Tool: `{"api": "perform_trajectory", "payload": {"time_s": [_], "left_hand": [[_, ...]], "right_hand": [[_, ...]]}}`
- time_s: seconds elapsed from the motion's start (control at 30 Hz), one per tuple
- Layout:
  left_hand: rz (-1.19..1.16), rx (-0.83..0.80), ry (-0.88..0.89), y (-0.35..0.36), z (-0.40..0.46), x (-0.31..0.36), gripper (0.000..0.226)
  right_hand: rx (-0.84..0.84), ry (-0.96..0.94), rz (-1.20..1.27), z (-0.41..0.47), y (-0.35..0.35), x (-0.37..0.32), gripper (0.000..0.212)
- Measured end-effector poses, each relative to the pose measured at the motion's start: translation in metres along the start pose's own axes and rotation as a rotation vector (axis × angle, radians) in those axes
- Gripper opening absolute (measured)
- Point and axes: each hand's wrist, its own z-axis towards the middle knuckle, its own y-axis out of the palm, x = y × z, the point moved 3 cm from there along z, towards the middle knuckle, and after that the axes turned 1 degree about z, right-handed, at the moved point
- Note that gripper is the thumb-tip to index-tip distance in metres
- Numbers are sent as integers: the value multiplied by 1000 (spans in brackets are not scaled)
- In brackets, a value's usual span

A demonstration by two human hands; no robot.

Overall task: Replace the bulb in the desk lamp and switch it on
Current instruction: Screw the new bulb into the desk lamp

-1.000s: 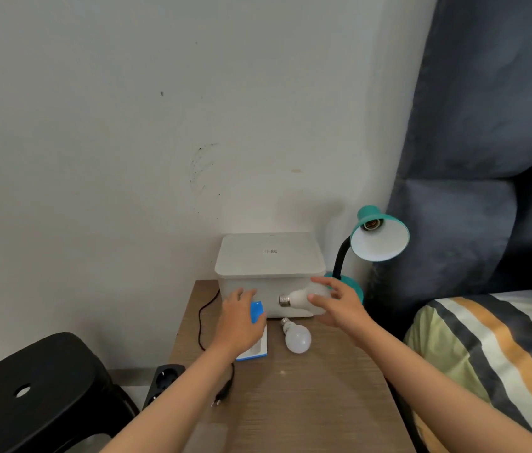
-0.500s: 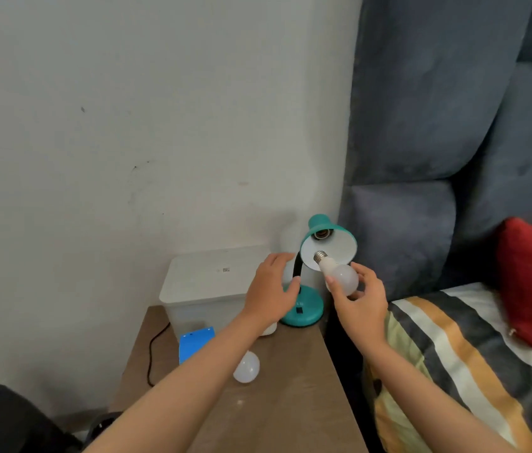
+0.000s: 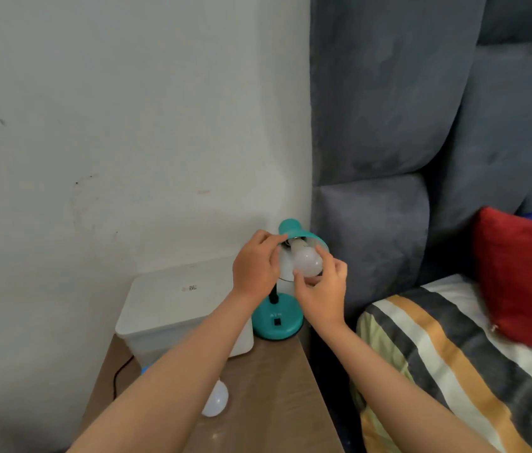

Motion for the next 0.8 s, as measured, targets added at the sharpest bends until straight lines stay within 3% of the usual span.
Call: {"api": "perform_trajectory", "payload": {"time_s": [0.17,0.37,0.8], "left_hand": [[33,24,25,-4,2,-3,26],[35,10,48,-6,0,-3,22],[-47,-42,-81,-6,3,-3,18]], "right_hand": [[-3,-60,-37,-3,7,-2,58],[11,2,-19,-2,11,-4,51],[-15,79,-128,-2,18,-8,59]]}}
